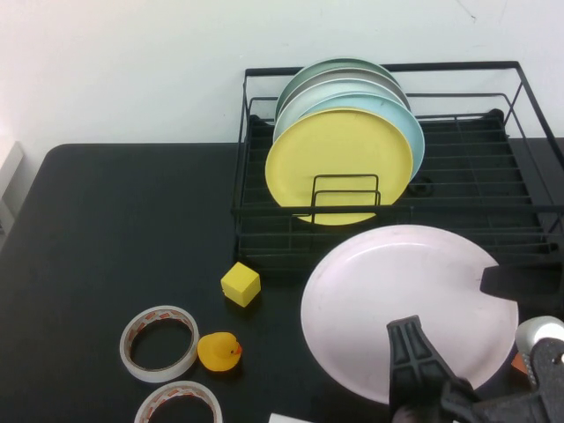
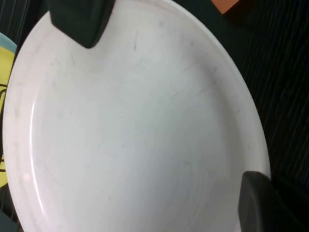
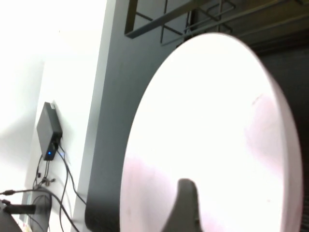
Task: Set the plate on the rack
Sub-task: Hand over the plate
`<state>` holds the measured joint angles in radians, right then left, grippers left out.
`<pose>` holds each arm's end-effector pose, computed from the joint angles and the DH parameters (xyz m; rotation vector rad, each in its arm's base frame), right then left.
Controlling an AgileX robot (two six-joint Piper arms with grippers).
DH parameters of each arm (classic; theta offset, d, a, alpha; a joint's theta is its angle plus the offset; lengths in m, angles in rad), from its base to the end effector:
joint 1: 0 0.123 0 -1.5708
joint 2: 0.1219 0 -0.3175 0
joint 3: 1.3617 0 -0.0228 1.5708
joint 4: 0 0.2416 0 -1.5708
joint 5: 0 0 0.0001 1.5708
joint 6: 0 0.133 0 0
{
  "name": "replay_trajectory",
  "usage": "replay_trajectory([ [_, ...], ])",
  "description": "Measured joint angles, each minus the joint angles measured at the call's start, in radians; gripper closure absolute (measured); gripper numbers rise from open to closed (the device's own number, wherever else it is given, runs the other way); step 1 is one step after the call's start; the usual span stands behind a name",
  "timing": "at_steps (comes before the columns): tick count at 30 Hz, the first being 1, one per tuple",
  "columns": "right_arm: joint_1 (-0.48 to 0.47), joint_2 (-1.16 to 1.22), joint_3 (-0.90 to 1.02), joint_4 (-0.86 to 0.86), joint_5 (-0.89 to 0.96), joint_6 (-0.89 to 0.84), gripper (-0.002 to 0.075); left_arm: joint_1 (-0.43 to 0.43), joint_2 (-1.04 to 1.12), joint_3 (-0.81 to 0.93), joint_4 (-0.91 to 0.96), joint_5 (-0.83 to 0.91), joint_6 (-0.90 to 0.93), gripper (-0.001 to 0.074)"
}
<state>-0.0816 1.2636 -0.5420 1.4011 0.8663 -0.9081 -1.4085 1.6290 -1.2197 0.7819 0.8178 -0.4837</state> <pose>0.2162 0.0826 0.2454 0.1610 2.3261 1.1684 0.1253 -0.3419 0.2864 1.4740 1.8409 0.0794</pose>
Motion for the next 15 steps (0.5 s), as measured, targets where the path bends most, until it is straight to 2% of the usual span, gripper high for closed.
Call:
replay_trajectory([
  [4, 0.0, 0.045, 0.0, 0.038, 0.0, -0.035, 0.0164, 0.0, 0.0, 0.0, 0.0, -0.025, -0.014, 0.0734],
  [7, 0.0, 0.07, 0.0, 0.05, 0.011, -0.063, 0.0211, 0.0, 0.0, 0.0, 0.0, -0.054, -0.015, 0.0734],
  [13, 0.0, 0.088, 0.0, 0.061, 0.035, -0.099, 0.0396, 0.0, 0.0, 0.0, 0.0, -0.099, -0.024, 0.0734],
  [15, 0.0, 0.088, -0.002, 0.063, 0.036, -0.118, 0.0498, 0.0, 0.0, 0.0, 0.001, -0.107, -0.036, 0.0734],
])
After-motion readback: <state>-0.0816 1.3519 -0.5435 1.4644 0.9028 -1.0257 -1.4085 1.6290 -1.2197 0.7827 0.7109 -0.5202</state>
